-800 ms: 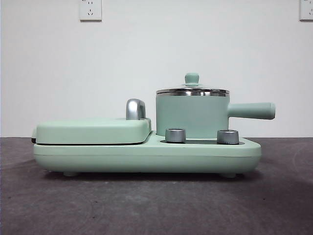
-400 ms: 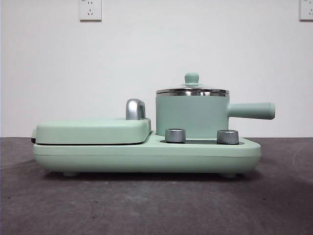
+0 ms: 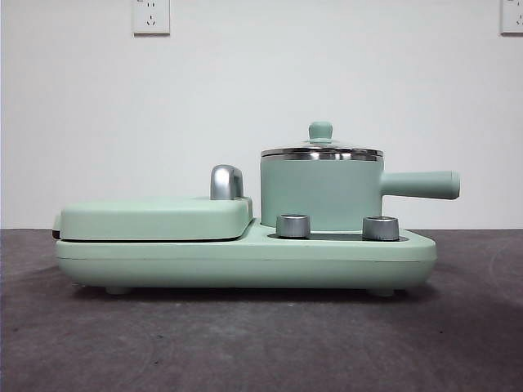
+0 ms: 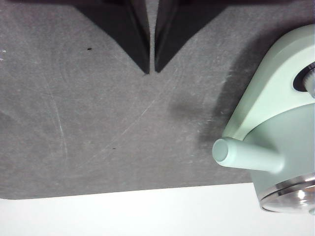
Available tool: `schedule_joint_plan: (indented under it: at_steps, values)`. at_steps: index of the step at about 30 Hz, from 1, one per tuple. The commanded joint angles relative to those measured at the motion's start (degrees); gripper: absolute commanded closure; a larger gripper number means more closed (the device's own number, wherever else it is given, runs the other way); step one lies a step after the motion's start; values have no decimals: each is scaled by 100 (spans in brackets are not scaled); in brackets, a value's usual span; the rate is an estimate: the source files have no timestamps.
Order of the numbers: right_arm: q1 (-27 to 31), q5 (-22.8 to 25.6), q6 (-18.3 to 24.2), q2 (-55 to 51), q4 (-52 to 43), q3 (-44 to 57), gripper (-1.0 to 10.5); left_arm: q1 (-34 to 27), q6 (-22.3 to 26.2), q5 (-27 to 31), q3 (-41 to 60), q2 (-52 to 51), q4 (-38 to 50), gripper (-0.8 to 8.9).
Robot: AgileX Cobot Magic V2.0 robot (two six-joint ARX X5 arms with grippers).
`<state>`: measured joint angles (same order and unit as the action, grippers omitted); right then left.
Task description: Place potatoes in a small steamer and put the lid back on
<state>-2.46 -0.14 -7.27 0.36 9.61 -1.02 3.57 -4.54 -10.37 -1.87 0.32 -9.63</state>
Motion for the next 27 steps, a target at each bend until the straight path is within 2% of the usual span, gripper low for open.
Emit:
schedule_joint_plan:
  at_steps: [1, 12, 18, 27]
  values:
    - [-9, 13, 48, -15, -63, 35, 934, 11, -26, 7, 81, -7, 61, 807]
    - [-9, 13, 48, -15, -66, 35, 934, 9, -24, 15, 81, -7, 61, 807]
    - [-9, 13, 48, -15, -66, 35, 934, 9, -26, 656, 81, -7, 44, 807]
    - [-9, 13, 48, -15, -66, 35, 934, 11, -26, 654, 81, -9, 46, 807]
